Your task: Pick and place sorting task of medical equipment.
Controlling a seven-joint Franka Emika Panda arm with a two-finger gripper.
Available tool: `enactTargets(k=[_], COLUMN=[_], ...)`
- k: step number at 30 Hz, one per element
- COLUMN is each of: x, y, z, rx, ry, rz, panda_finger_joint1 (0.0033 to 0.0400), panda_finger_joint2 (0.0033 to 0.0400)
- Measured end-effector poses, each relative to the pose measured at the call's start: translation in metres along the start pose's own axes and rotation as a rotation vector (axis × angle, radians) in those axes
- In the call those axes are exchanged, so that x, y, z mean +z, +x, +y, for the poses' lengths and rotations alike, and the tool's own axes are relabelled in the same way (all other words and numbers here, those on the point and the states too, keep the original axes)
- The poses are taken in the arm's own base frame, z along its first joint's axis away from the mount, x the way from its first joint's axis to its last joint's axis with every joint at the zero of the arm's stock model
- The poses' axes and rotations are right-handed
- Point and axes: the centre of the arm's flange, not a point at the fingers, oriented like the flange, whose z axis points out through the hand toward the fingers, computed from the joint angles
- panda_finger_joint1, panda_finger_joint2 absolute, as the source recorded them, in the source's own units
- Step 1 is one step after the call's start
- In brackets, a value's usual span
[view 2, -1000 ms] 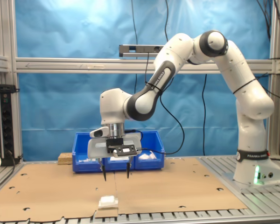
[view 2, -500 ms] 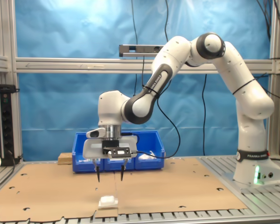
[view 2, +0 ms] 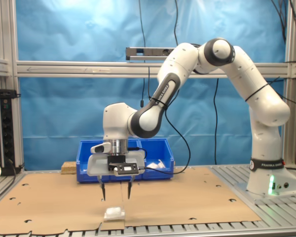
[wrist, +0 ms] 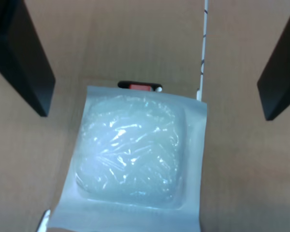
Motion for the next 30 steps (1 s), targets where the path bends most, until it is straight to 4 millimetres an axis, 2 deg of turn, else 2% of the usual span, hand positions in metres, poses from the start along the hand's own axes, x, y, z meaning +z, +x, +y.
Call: enactTargets(k=[13, 30], x=[0.024, 0.026], y=[-0.001, -0.004], z=[0.003, 0.018], rx=[0.008, 0.027], ry=[0.022, 0.006], rz=[-0.007, 0.003], panda_finger_joint1=[0.04, 0.04], panda_finger_joint2=[0.04, 0.04])
